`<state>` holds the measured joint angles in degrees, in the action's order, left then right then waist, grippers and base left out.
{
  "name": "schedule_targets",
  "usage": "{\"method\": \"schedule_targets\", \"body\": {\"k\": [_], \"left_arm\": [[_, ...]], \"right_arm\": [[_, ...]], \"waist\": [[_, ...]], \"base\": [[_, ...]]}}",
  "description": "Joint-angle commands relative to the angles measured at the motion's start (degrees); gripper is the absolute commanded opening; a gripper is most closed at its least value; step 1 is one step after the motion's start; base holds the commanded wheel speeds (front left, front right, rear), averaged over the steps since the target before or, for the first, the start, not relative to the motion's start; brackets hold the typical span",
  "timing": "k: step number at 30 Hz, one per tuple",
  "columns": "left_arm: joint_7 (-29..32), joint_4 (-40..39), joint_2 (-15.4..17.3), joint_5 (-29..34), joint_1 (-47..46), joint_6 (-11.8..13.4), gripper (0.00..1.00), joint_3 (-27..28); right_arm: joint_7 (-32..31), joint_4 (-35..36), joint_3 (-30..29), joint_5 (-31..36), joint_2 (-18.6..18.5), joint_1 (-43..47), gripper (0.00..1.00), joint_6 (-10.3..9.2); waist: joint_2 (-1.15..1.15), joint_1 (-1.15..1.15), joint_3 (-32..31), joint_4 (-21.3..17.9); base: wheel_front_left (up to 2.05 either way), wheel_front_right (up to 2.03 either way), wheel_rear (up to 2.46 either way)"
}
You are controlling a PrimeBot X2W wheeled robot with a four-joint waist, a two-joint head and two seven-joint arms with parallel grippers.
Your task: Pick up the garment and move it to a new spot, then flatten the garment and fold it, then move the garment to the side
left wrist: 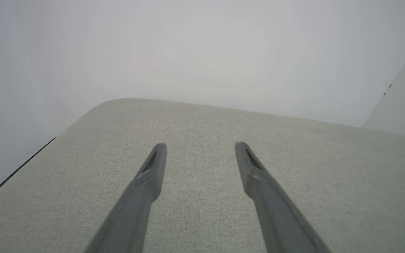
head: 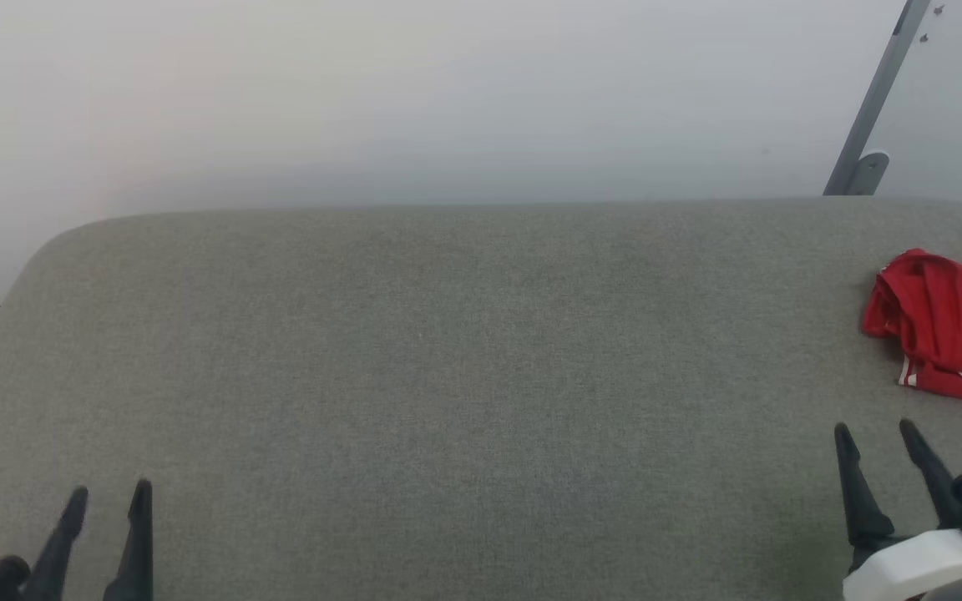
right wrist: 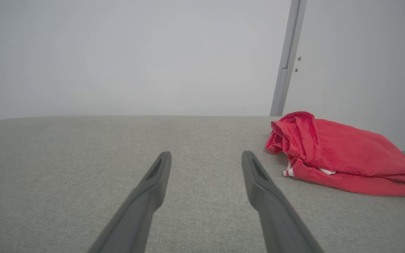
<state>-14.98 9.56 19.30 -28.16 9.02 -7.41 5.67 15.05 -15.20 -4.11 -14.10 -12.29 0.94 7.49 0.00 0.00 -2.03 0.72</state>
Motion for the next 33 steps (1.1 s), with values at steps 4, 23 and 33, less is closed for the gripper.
{"method": "schedule_targets", "body": {"k": [4,23,33], "left_arm": [[0.12,1.49,-1.40,-0.14,0.36,0.01,0.00,-0.38],[5.32,2.25,-5.12,-15.61,-3.56,-0.01,0.00,-0.07],[7.43,2.51,-6.56,-21.97,-5.16,-0.02,0.00,0.08]], "right_arm": [[-0.12,-1.44,0.21,-0.11,0.70,0.48,0.00,0.00],[-5.41,-0.84,-0.55,-18.97,2.85,-1.45,0.00,0.00],[-7.49,-0.48,-0.77,-26.76,3.71,-2.27,0.00,0.00]], "waist": [[0.00,0.00,0.00,0.00],[0.00,0.00,0.33,-0.10],[0.00,0.00,0.49,-0.16]], "base": [[0.00,0.00,0.00],[0.00,0.00,0.00],[0.00,0.00,0.00]]}}
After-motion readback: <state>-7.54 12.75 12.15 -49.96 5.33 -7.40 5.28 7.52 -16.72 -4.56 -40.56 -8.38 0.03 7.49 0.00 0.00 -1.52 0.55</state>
